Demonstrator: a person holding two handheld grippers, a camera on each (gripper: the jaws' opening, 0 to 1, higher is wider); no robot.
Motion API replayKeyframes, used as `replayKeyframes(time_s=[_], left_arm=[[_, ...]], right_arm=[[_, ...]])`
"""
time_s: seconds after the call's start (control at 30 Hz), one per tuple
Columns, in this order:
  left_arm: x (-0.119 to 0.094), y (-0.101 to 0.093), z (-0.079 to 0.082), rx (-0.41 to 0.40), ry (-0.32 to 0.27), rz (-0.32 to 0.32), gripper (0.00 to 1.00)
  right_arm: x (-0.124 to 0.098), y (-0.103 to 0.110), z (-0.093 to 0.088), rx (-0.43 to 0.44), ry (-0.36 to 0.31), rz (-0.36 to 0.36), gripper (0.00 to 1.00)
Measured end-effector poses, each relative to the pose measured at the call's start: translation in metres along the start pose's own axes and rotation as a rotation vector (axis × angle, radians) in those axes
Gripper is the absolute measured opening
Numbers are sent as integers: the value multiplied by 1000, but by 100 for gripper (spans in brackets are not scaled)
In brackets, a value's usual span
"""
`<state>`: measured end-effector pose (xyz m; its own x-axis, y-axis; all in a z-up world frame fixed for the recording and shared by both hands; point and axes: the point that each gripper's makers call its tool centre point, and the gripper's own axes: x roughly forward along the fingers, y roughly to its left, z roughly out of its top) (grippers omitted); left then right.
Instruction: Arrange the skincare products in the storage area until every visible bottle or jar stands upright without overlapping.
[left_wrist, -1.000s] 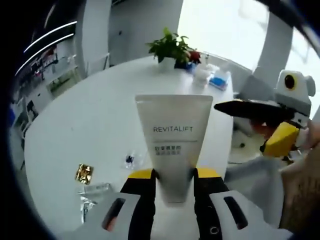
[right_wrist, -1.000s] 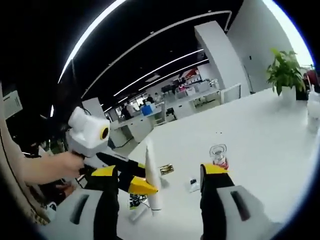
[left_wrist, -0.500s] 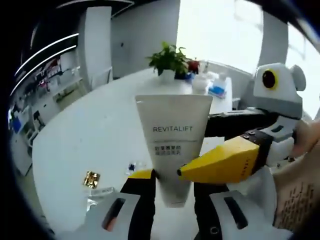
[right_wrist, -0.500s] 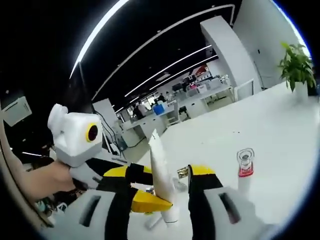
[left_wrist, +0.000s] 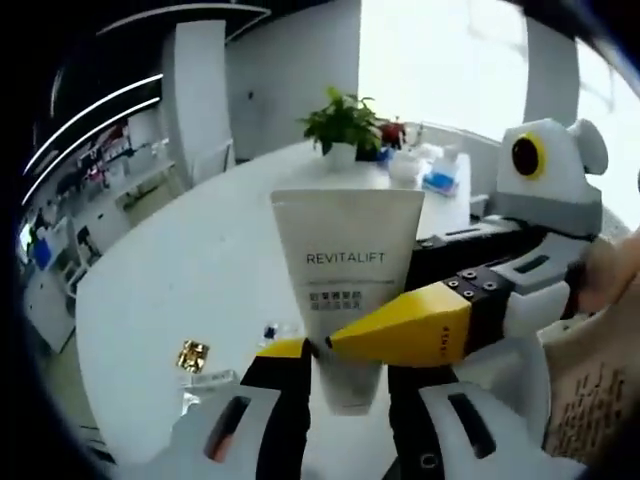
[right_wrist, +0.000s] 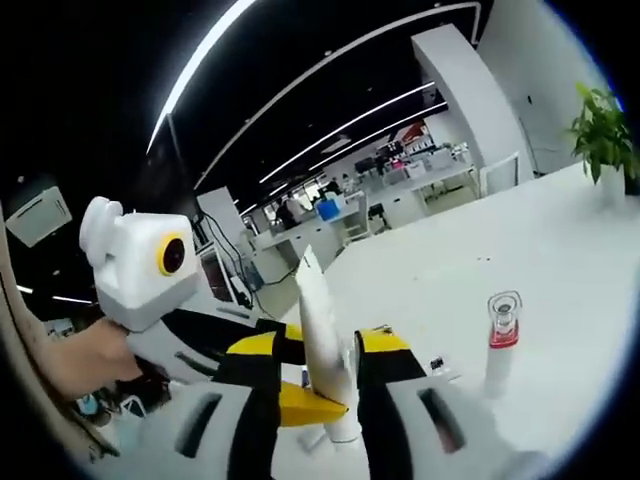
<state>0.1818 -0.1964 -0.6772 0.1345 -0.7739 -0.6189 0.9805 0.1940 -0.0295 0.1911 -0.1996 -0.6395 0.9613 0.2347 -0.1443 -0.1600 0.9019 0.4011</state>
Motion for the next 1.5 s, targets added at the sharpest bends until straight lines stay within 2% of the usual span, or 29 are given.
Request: replayKeyframes(time_s=[0.1,0.23,0.5,0.6,0.73,0.9,1.17,1.3,1.5], left_arm=[[-3,-3,-5,-7,4,2,26],[-7,-7,-11,-15,14,2,26],[-12,-14,-13,-41,2,-4,28],[-14,-19,-14,-74,-18,-31,28],[-18,-27,-16,-107,-41,-70,28],[-25,-37,-19,-109,-60,-123,27],[-34,-46,-13,-120,-113,-183,27],[-39,-55,-6,-89,-139,-224,26],[-41,-67,2,-84,-174,-290,27]], right_arm=[[0,-2,-5,-28,22,-23,15],[-2,2,-11,2,65,4,14],[-8,7,-13,19,68,28,11],[-11,6,-13,41,82,42,11],[-19,10,-13,21,87,75,11],[-26,18,-14,6,108,140,10],[-37,31,-3,-23,100,257,10],[-45,36,9,-27,85,304,9],[-58,55,33,-104,58,401,9]])
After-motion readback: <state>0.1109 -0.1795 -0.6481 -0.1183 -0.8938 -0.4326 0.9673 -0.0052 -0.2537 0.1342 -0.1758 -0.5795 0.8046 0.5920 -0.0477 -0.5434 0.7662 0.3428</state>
